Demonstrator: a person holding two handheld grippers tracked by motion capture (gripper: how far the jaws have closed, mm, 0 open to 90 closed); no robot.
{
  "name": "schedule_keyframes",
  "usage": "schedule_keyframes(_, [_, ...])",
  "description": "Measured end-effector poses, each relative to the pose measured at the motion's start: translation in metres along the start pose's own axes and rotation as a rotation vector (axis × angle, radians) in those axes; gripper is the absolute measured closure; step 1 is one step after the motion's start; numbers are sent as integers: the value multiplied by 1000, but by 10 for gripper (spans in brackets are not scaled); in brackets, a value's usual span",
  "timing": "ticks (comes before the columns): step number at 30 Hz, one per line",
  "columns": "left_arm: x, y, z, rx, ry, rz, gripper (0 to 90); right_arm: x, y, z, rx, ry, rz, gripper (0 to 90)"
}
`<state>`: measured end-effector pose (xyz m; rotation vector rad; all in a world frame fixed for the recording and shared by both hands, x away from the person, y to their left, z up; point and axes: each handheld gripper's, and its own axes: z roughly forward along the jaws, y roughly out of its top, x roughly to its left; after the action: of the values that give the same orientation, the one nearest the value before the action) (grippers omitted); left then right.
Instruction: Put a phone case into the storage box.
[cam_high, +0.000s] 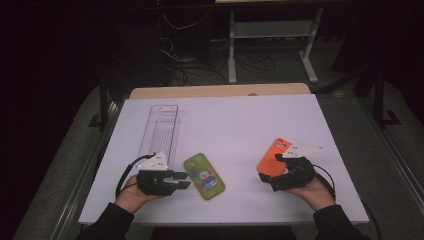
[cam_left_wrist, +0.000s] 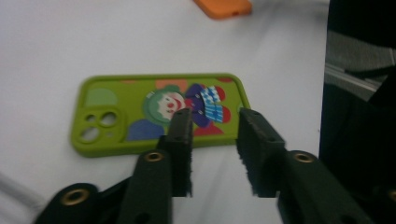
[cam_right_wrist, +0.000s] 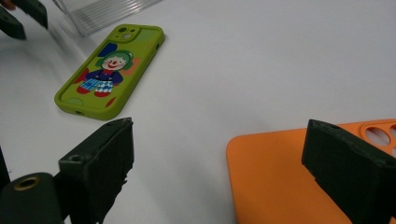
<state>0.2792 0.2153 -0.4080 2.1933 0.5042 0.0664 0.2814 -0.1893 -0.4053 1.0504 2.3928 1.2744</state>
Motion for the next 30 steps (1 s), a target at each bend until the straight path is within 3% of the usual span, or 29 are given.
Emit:
schedule_keyframes(5, [-1,1,15,56,-7,-10,894,0,0,1,7,-2,1,83])
schedule_keyframes(16, [-6,-1,42,148,-17,21,896,1,-1,0,9,-3,9,83])
schedule_keyframes(30, [-2,11,61,139,-12,36,896,0,-1,1,9,-2,9,83])
